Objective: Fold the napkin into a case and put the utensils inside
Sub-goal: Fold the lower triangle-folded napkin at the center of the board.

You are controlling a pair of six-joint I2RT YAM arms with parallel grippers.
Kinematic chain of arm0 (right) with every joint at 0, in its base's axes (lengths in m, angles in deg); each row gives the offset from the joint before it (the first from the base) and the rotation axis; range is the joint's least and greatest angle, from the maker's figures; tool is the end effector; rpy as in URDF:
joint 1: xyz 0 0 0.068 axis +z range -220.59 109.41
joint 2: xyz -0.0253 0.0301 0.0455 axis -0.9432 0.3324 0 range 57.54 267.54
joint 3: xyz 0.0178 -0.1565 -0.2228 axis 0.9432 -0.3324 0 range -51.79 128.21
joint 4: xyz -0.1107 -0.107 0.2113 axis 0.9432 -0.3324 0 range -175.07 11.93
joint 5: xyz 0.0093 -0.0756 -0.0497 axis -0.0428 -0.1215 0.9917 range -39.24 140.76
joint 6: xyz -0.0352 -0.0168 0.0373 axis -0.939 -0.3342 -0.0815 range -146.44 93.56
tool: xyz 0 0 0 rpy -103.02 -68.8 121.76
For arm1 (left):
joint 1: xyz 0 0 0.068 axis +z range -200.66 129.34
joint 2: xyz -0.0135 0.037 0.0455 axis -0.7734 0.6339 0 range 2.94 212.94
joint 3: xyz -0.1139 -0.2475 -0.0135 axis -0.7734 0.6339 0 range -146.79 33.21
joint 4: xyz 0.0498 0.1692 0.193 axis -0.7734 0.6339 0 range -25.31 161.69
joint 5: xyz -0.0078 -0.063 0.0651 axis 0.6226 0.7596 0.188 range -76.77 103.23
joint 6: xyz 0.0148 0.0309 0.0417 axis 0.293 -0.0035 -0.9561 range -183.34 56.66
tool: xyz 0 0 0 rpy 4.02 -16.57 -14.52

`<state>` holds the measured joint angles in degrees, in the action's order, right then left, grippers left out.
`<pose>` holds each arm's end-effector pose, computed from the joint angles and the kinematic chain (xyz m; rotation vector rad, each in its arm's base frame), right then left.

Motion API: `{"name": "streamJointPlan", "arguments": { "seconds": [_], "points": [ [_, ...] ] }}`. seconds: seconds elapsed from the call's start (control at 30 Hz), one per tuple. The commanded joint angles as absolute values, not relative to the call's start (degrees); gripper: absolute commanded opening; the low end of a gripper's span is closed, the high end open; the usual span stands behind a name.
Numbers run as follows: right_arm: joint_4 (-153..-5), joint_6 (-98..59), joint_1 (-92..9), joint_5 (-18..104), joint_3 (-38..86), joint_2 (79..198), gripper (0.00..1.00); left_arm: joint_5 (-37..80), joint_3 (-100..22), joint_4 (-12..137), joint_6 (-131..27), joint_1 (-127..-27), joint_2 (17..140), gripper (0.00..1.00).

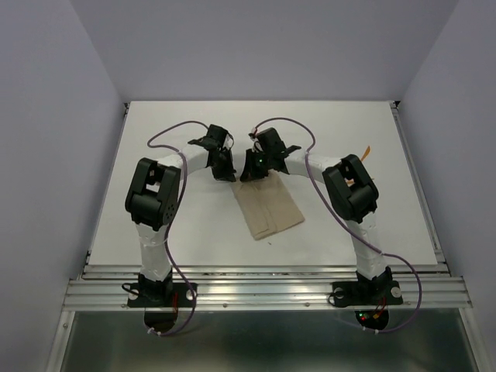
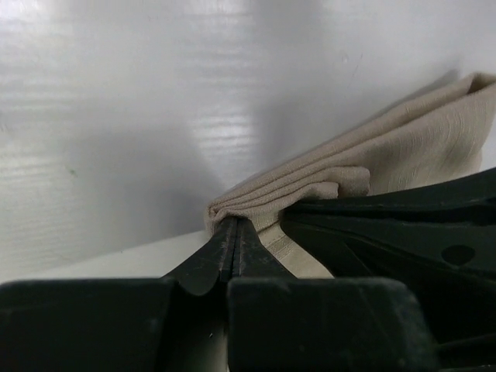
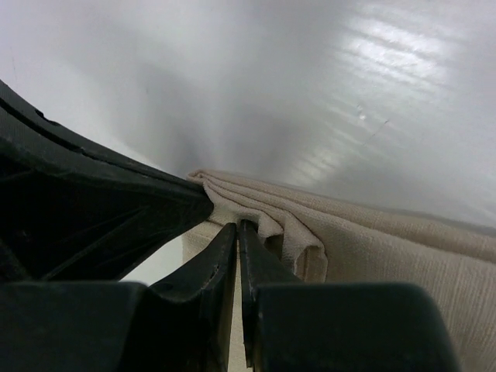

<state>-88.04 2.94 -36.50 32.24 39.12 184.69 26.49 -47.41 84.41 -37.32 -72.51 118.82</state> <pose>0.3970 0.2824 0.1497 -0.2676 2.5047 0.8799 0.3982 -0.1686 0.1695 0.0008 2.6101 -0.6110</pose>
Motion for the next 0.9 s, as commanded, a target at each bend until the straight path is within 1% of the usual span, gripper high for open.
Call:
{"name": "streamJointPlan", "arguments": {
  "seconds": [0.0, 0.17, 0.3, 0.57, 0.7, 0.77, 0.87],
  "points": [
    [-94.0, -3.6, -36.6, 31.6, 37.9, 181.6, 0.11, 26.5, -39.6, 87.0, -37.6, -73.7, 113.3, 0.00],
    [-96.8, -7.5, -36.6, 29.8, 37.2, 179.5, 0.11, 26.9, -31.2, 86.9, -36.5, -76.1, 105.4, 0.00],
    [-97.2, -8.2, -36.6, 30.5, 36.4, 178.2, 0.11, 26.2, -28.6, 87.4, -35.7, -76.5, 100.7, 0.00],
    [-97.1, -6.7, -36.6, 30.0, 36.5, 178.7, 0.11, 22.0, -31.0, 87.1, -34.6, -79.6, 97.0, 0.00],
    [-96.3, -5.6, -36.6, 29.2, 35.9, 178.3, 0.11, 18.4, -35.2, 86.9, -32.9, -84.0, 99.6, 0.00],
    [-95.3, -4.5, -36.6, 28.7, 35.4, 176.8, 0.11, 18.0, -36.4, 87.3, -32.4, -84.2, 101.2, 0.00],
    [-94.2, -3.7, -36.6, 29.2, 35.8, 173.3, 0.12, 17.9, -37.3, 87.0, -31.8, -84.2, 100.5, 0.00]
  ]
}}
